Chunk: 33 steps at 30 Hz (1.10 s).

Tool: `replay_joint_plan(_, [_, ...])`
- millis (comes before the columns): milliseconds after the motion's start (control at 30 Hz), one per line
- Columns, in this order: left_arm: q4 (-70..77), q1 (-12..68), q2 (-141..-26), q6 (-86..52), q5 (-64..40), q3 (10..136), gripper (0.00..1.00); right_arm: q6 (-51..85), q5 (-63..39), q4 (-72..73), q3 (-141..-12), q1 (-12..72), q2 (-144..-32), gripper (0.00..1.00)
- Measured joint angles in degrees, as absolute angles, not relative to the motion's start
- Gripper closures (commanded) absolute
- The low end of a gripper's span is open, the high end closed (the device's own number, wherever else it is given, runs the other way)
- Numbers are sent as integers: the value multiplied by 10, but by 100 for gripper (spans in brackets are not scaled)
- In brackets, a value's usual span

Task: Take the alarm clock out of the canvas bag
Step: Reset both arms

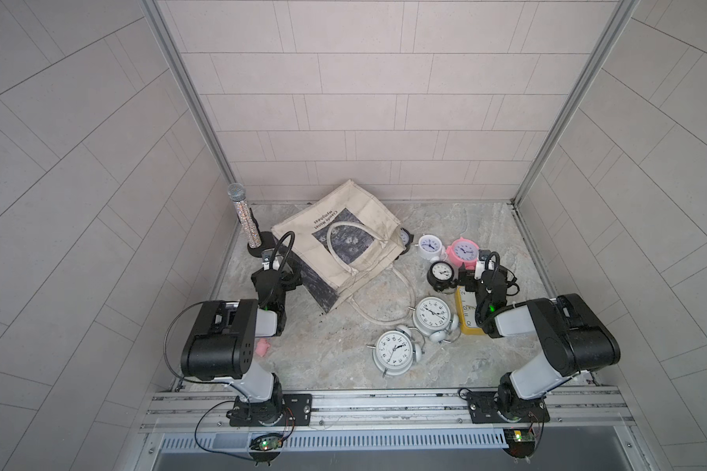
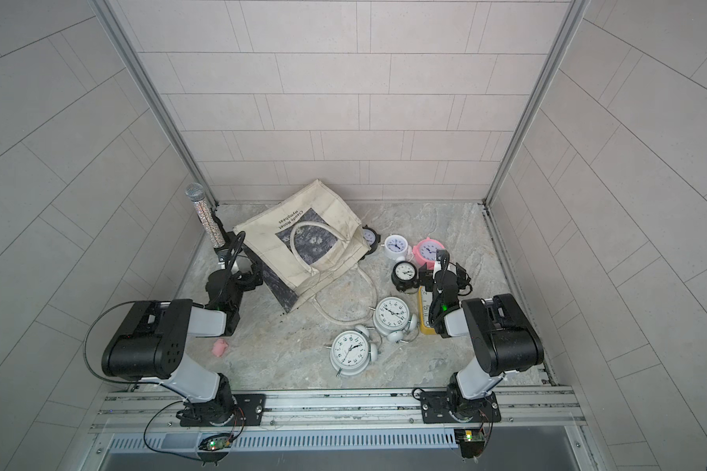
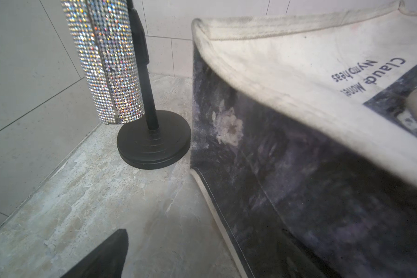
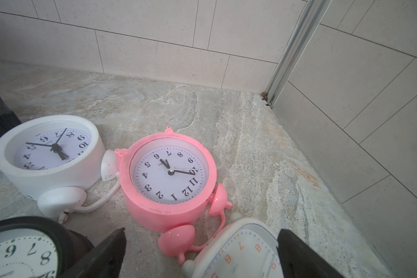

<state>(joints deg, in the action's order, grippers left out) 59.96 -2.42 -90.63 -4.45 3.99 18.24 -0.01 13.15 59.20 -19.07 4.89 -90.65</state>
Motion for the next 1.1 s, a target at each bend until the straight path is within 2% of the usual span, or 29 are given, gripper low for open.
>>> replay_joint_plan(167, [670, -24, -918, -46, 53, 114, 0, 0, 132, 591, -191, 49, -907, 1])
replay_joint_plan(633, [582, -12, -915, -44, 70, 198, 0, 0, 131, 589, -191, 49, -907, 0])
replay_joint_plan(1100, [553, 1, -915, -37, 92, 204, 0, 0, 131, 589, -191, 49, -907, 0])
